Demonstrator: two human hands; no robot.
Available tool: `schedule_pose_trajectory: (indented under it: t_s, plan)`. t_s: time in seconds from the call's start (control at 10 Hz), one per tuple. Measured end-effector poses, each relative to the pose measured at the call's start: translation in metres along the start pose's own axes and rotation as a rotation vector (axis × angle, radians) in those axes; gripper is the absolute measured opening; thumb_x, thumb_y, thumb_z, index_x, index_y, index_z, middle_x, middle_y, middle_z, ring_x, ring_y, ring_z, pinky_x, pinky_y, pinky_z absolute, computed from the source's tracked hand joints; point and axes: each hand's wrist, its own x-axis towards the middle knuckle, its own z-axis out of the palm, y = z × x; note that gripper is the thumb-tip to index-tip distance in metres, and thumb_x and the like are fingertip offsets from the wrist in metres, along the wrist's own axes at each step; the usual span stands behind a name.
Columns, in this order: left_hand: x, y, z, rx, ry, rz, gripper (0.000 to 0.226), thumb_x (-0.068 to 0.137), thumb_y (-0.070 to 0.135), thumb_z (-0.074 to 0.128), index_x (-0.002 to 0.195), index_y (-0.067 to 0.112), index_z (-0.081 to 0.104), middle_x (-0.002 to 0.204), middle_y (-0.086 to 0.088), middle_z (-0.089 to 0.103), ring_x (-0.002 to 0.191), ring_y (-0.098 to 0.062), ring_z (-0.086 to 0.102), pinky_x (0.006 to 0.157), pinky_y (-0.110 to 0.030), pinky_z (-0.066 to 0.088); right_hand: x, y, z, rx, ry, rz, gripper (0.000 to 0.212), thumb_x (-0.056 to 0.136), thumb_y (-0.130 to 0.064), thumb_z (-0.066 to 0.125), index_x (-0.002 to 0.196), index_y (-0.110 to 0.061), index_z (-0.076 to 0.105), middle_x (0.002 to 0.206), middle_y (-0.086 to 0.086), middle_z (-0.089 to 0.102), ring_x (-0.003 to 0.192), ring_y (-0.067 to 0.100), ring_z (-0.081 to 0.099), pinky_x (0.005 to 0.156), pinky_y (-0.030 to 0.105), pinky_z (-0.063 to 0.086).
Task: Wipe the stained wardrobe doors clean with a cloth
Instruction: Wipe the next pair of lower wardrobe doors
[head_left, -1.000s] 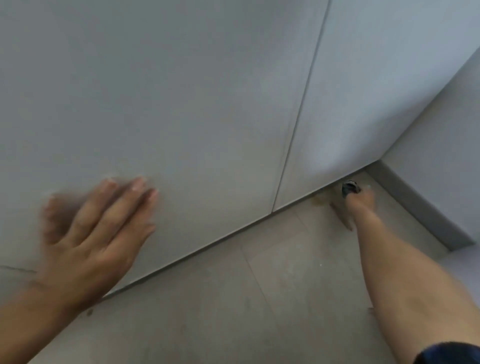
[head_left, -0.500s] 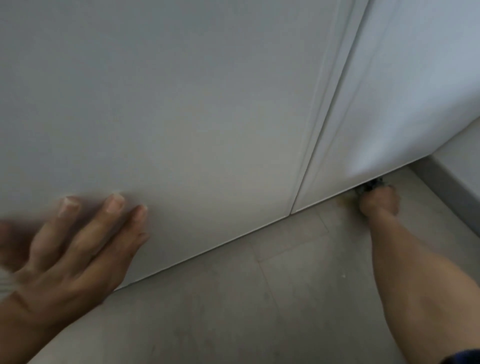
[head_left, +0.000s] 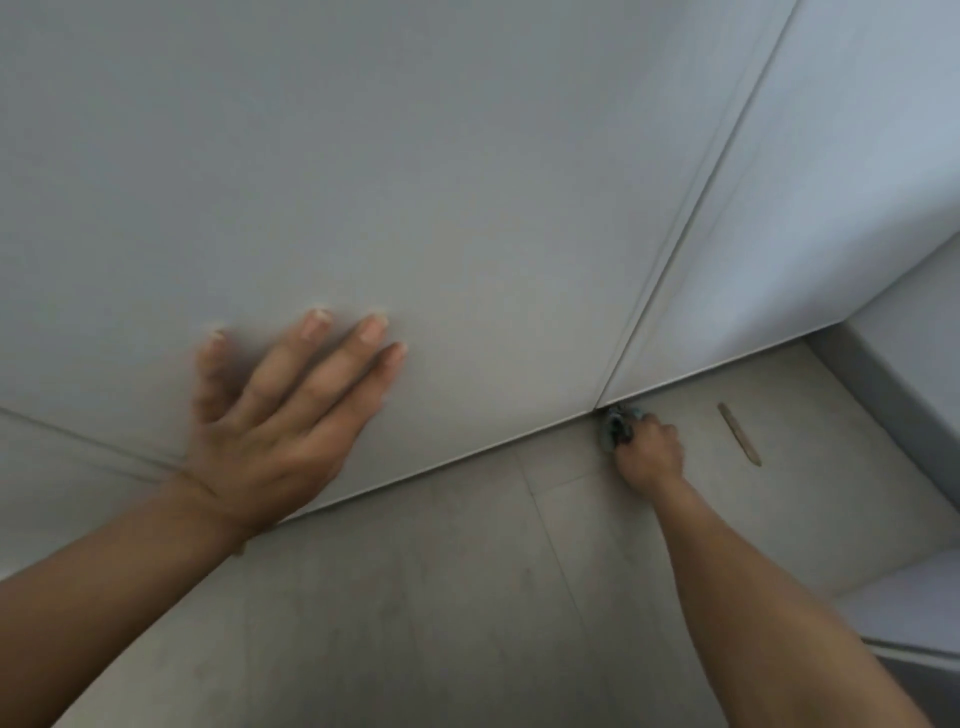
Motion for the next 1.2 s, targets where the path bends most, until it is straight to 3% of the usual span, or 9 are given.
schedule_pose_trajectory:
  t_s: [0.2, 0.4, 0.6, 0.7, 0.8, 0.9, 1.0, 1.1, 1.2]
  plan:
    - [-0.006, -0.001, 0.004, 0.085, 0.021, 0.007, 0.081, 0.081, 0.039, 0.087, 0.154, 0.025, 0.053, 0.164, 0.003, 0.042, 0.158, -0.023, 0.026, 0.128, -0.052, 0.003, 0.036, 0.052, -0.018, 0.112, 0.146, 0.260, 0.041, 0.083, -0.013, 0.064, 0.122, 0.000, 0.067, 0.118, 0.031, 0.063, 0.111, 0.049, 0.060, 0.096, 0.051, 0.052]
    - [-0.007, 0.001, 0.005, 0.107, 0.071, -0.020, 0.073, 0.085, 0.040, 0.085, 0.151, 0.025, 0.057, 0.158, 0.004, 0.048, 0.158, -0.022, 0.027, 0.128, -0.051, 0.005, 0.002, -0.009, 0.014, 0.028, 0.179, 0.075, 0.039, 0.090, -0.009, 0.056, 0.127, 0.002, 0.055, 0.124, 0.028, 0.051, 0.108, 0.049, 0.048, 0.095, 0.048, 0.042]
    - [-0.006, -0.002, 0.001, 0.046, 0.048, 0.019, 0.074, 0.085, 0.035, 0.084, 0.153, 0.023, 0.054, 0.161, 0.002, 0.046, 0.155, -0.023, 0.033, 0.128, -0.052, 0.004, -0.081, -0.092, 0.074, 0.047, 0.201, -0.109, 0.022, 0.074, -0.007, 0.075, 0.094, -0.001, 0.069, 0.092, 0.022, 0.063, 0.080, 0.042, 0.056, 0.073, 0.043, 0.050]
    - [-0.004, -0.011, -0.012, -0.140, 0.014, 0.075, 0.050, 0.098, 0.019, 0.066, 0.147, 0.017, 0.061, 0.159, -0.003, 0.048, 0.151, -0.022, 0.042, 0.129, -0.050, 0.007, -0.137, -0.160, 0.118, -0.009, 0.062, -0.389, 0.014, 0.073, -0.023, 0.072, 0.085, -0.016, 0.072, 0.087, 0.007, 0.066, 0.078, 0.035, 0.060, 0.070, 0.037, 0.047]
    - [-0.004, -0.015, -0.023, -0.319, 0.028, 0.093, 0.032, 0.104, 0.011, 0.059, 0.133, 0.013, 0.072, 0.149, -0.006, 0.058, 0.142, -0.024, 0.054, 0.126, -0.047, 0.027, -0.162, -0.197, 0.163, -0.006, -0.042, -0.510, 0.028, 0.075, -0.027, 0.072, 0.103, -0.024, 0.074, 0.107, 0.003, 0.067, 0.103, 0.033, 0.061, 0.087, 0.038, 0.049]
    - [-0.018, -0.011, -0.032, -0.618, -0.048, 0.134, 0.023, 0.101, 0.005, 0.063, 0.119, 0.004, 0.077, 0.129, -0.012, 0.072, 0.114, -0.029, 0.070, 0.097, -0.038, 0.053, -0.209, -0.280, 0.107, 0.307, 0.009, -0.262, 0.029, 0.098, -0.017, 0.060, 0.124, -0.005, 0.061, 0.138, -0.015, 0.051, 0.118, 0.031, 0.059, 0.100, 0.046, 0.051]
    - [-0.036, -0.004, -0.043, -0.832, -0.238, 0.021, 0.025, 0.095, 0.006, 0.068, 0.119, 0.005, 0.074, 0.117, -0.010, 0.074, 0.093, -0.028, 0.070, 0.075, -0.036, 0.055, -0.219, -0.270, 0.087, 0.702, -0.130, -0.016, 0.047, 0.107, -0.034, 0.040, 0.128, 0.004, 0.058, 0.123, 0.009, 0.063, 0.108, 0.021, 0.064, 0.098, 0.029, 0.052]
    - [-0.045, -0.003, -0.083, -1.097, -0.688, -0.345, 0.023, 0.099, 0.028, 0.058, 0.111, 0.020, 0.076, 0.105, 0.014, 0.068, 0.087, -0.007, 0.068, 0.075, -0.026, 0.055, -0.184, -0.212, 0.062, 0.947, -0.435, 0.305, 0.028, 0.097, -0.015, 0.055, 0.124, -0.010, 0.064, 0.107, 0.005, 0.064, 0.102, 0.024, 0.064, 0.088, 0.030, 0.055]
    - [-0.003, -0.024, -0.127, -1.249, -1.200, -0.971, 0.016, 0.100, 0.017, 0.067, 0.098, 0.031, 0.073, 0.091, 0.017, 0.070, 0.082, -0.004, 0.069, 0.077, -0.020, 0.053, -0.225, -0.196, -0.043, 1.331, -0.373, 0.706, 0.025, 0.091, 0.003, 0.055, 0.114, -0.005, 0.063, 0.100, 0.012, 0.064, 0.077, 0.019, 0.059, 0.057, 0.026, 0.045]
